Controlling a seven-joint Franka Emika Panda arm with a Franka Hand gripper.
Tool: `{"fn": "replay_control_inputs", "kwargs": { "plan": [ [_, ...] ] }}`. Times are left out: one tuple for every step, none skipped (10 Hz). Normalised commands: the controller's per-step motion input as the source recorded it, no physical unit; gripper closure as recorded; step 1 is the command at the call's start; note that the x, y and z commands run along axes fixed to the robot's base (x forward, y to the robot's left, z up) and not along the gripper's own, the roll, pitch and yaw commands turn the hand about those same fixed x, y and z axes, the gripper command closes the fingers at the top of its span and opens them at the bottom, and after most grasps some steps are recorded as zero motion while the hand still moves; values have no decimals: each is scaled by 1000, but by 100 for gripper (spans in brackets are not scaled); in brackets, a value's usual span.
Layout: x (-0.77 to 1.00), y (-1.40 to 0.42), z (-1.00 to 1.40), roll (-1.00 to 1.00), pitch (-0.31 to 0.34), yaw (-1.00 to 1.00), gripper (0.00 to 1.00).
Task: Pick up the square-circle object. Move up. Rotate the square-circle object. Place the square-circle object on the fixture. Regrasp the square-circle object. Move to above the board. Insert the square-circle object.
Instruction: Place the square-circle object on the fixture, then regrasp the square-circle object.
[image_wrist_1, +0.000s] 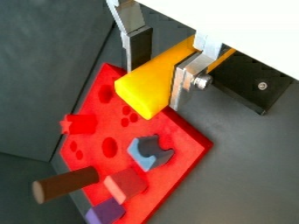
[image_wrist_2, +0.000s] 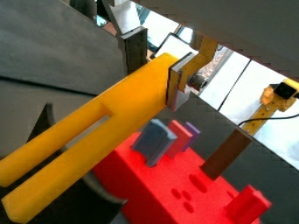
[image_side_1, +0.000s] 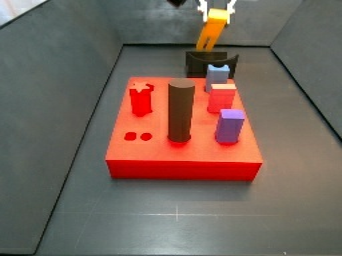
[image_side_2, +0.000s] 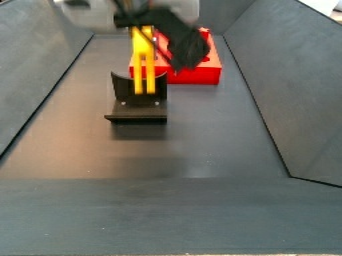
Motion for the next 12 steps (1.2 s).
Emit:
{"fn": "replay_control_inputs", "kwargs": {
  "plan": [
    [120, 106, -1000, -141, -10, -93, 100],
    [116, 98, -946, -130, -25, -90, 100],
    [98, 63, -703, -109, -47, -73, 100],
    [77, 43, -467, -95, -63, -55, 100],
    [66, 35, -297, -88, -75, -39, 100],
    [0, 0, 0, 0, 0, 0, 0],
    [0, 0, 1000, -24, -43, -64, 0],
    [-1, 3, 1000, -19, -44, -60, 0],
    [-14, 10, 1000, -8, -37, -38, 0],
    [-22, 9, 1000, 12, -30, -7, 0],
    [-28, 10, 1000, 25, -18, 12, 0],
    [-32, 13, 856, 28, 5, 23, 0]
  ]
}}
